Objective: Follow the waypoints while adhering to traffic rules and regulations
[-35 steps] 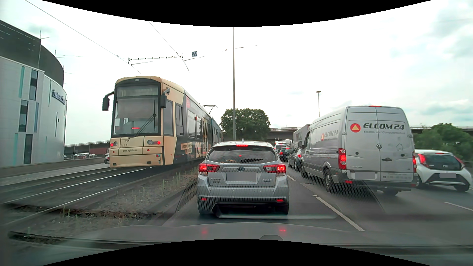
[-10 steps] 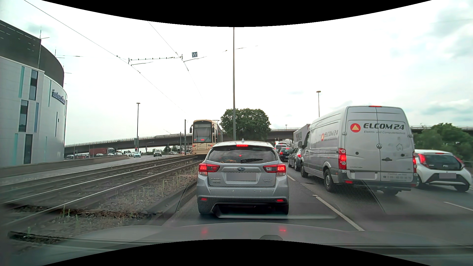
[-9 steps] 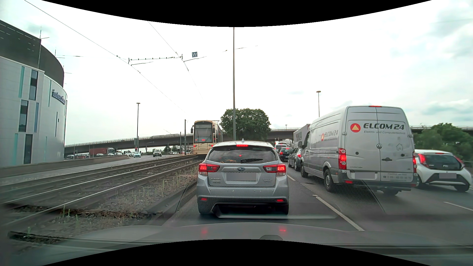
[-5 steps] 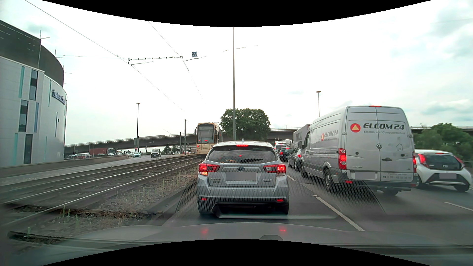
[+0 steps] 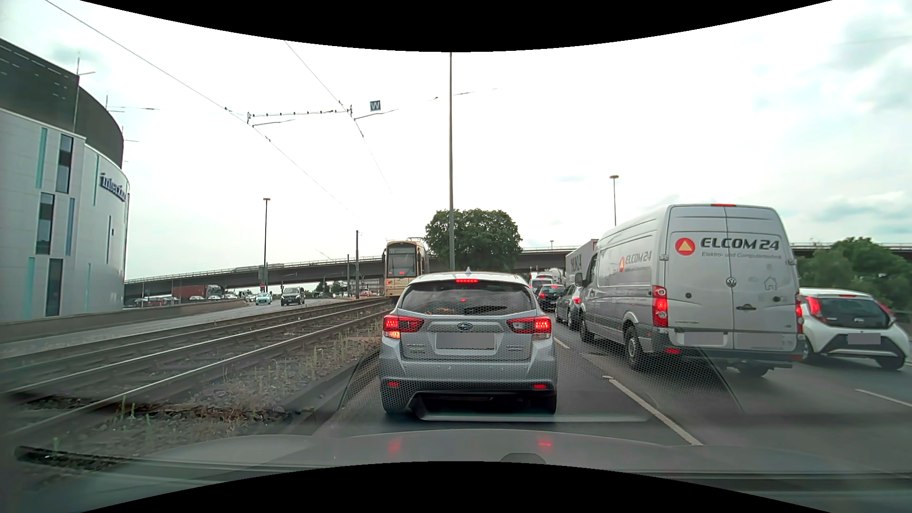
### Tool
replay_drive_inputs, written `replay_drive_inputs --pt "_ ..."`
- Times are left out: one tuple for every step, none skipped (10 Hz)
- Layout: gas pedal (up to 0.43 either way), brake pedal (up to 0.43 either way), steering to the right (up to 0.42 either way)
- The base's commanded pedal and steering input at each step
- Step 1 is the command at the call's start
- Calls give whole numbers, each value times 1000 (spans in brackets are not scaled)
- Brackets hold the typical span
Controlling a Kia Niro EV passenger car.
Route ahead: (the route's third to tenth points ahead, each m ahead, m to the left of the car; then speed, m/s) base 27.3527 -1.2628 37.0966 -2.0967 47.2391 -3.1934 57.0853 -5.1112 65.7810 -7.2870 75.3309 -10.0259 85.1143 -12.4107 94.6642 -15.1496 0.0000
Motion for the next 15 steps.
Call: replay_drive_inputs --pt "0 232 -8" --pt "0 232 -7" --pt "0 232 -7" --pt "0 232 -8" --pt "0 232 -8" --pt "0 232 -8" --pt "0 232 -7" --pt "0 232 -8" --pt "0 232 -8" --pt "0 232 -7" --pt "0 232 -8" --pt "0 232 -8" --pt "0 232 -8" --pt "0 232 -7" --pt "0 232 -8"
